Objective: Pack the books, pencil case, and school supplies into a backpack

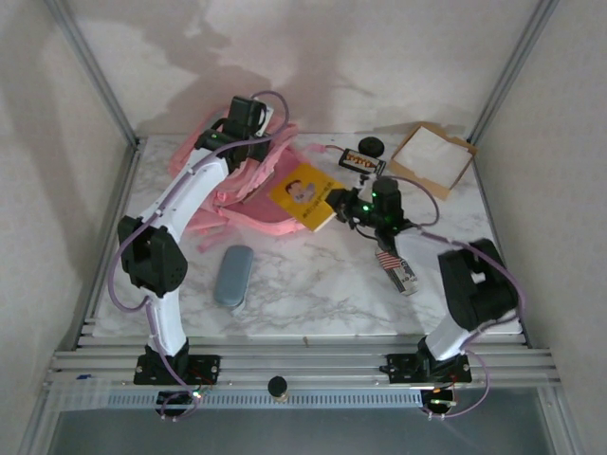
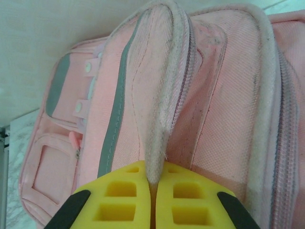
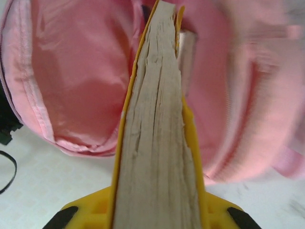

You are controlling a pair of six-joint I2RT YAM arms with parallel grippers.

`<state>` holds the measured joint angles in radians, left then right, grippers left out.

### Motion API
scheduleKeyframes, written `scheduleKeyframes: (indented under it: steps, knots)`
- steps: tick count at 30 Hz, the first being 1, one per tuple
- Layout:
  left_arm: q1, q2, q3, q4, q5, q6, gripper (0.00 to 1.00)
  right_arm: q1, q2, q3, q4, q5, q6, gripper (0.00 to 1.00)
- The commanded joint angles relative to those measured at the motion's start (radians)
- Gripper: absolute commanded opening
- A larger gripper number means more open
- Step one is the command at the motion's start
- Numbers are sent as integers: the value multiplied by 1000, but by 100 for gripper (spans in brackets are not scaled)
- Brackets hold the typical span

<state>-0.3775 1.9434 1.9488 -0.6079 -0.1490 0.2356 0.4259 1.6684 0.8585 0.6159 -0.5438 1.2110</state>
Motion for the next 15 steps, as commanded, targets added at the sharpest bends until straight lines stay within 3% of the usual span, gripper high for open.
scheduleKeyframes:
  steps: [1, 9, 15]
  knots:
    - [6, -83, 67, 81, 38, 1, 0, 37, 95, 137, 233, -3, 39, 0]
    - [6, -106, 68, 93, 53, -40, 0, 93, 445, 439, 335, -29, 100, 0]
    - [6, -103, 60, 89, 51, -64, 0, 135, 660, 711, 220, -8, 58, 0]
